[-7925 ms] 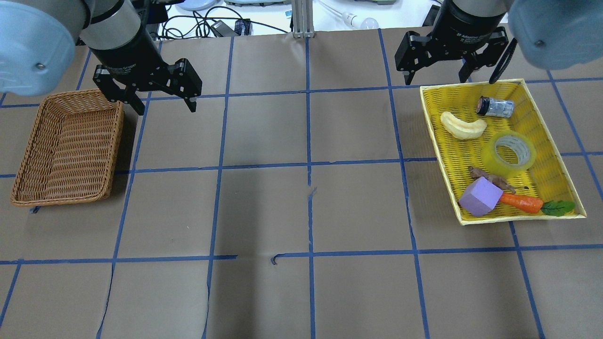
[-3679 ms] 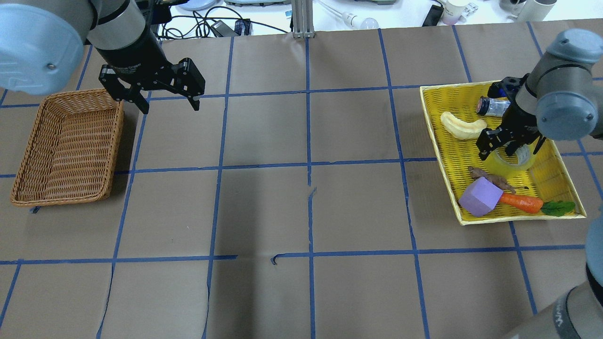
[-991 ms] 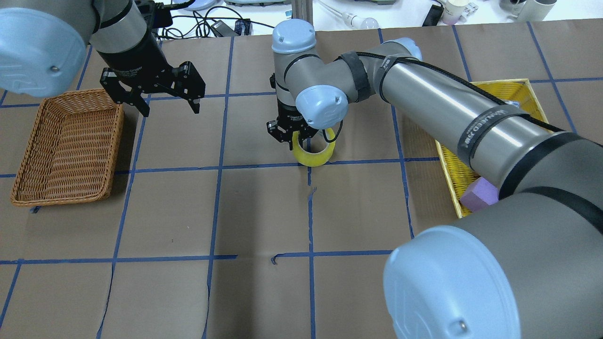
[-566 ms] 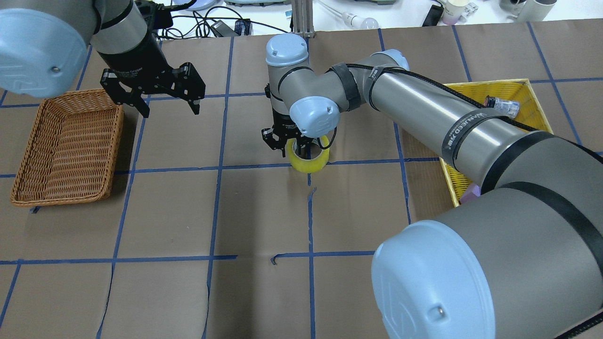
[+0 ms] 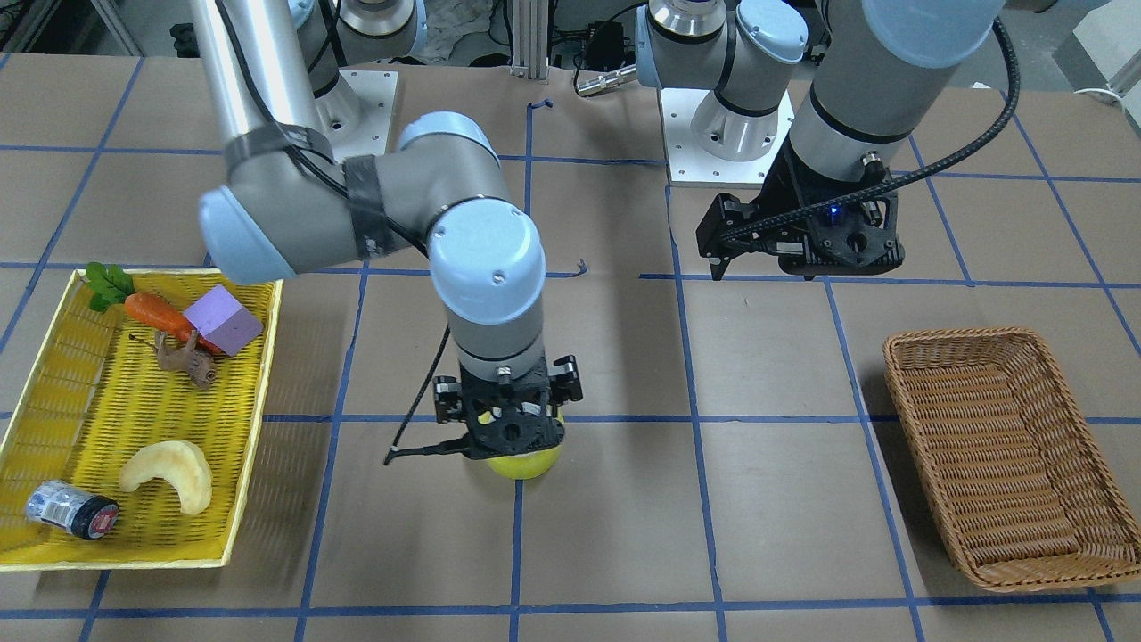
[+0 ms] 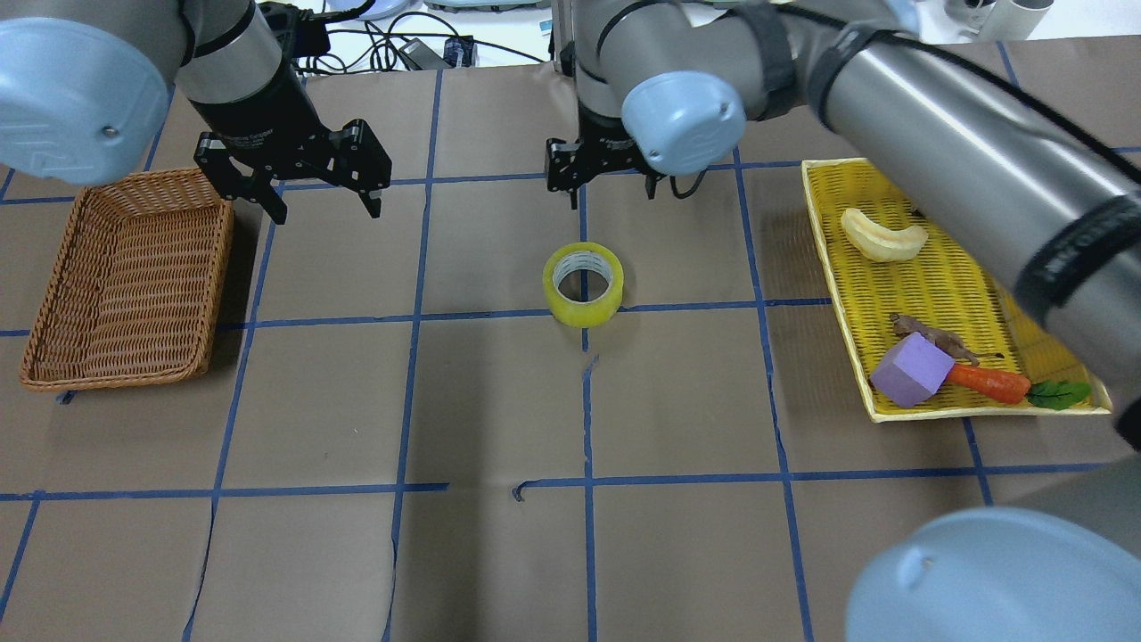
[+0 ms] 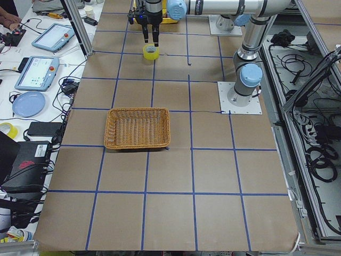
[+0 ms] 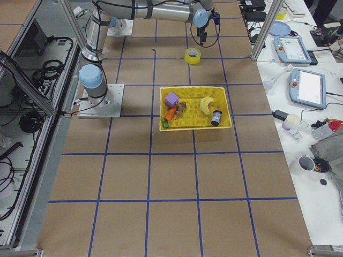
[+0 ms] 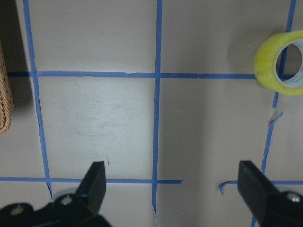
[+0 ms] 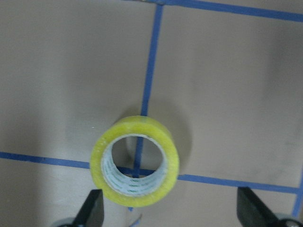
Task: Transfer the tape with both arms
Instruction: 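Raise the open right gripper while the left gripper moves toward the tape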
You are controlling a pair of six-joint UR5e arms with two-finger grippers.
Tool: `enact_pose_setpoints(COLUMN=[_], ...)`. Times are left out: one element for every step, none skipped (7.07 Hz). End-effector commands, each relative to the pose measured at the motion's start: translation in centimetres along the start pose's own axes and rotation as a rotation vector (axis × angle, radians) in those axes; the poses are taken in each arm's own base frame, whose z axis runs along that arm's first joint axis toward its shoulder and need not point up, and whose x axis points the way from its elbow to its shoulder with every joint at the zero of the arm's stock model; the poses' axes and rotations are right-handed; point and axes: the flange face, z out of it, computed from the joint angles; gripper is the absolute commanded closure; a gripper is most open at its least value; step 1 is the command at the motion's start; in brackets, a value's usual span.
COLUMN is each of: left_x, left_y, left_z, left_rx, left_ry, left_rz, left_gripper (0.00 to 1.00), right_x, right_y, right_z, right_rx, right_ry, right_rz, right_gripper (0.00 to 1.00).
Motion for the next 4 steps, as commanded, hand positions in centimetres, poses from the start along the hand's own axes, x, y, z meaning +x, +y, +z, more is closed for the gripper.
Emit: enact_pose_setpoints(left_x=[1.8, 3.6, 6.0, 8.2], left_y=[-0.5, -1.1, -1.8, -2.3], left_z=[2.1, 3.4, 4.9, 6.4], left_rx=[-0.02, 0.017, 0.049, 0.057], left_ry=[0.079, 0.093, 0.098, 0.101], left_rz=[-0.04, -0.021, -0.022, -0.03], left_gripper=[0.0, 0.0, 0.0, 0.0], right_x=[7.9, 10.5, 13.7, 15.1], right_y=[5.0, 7.8, 9.9, 10.9], right_z=[-8.3, -8.8, -10.5, -11.1], right_rx=[0.014, 0.018, 0.052, 0.054], right_ry=[0.018, 0.032, 0.034, 0.033], right_rz=[0.07, 0.08, 0.041, 0.052], right_gripper=[0.0, 0.0, 0.0, 0.0])
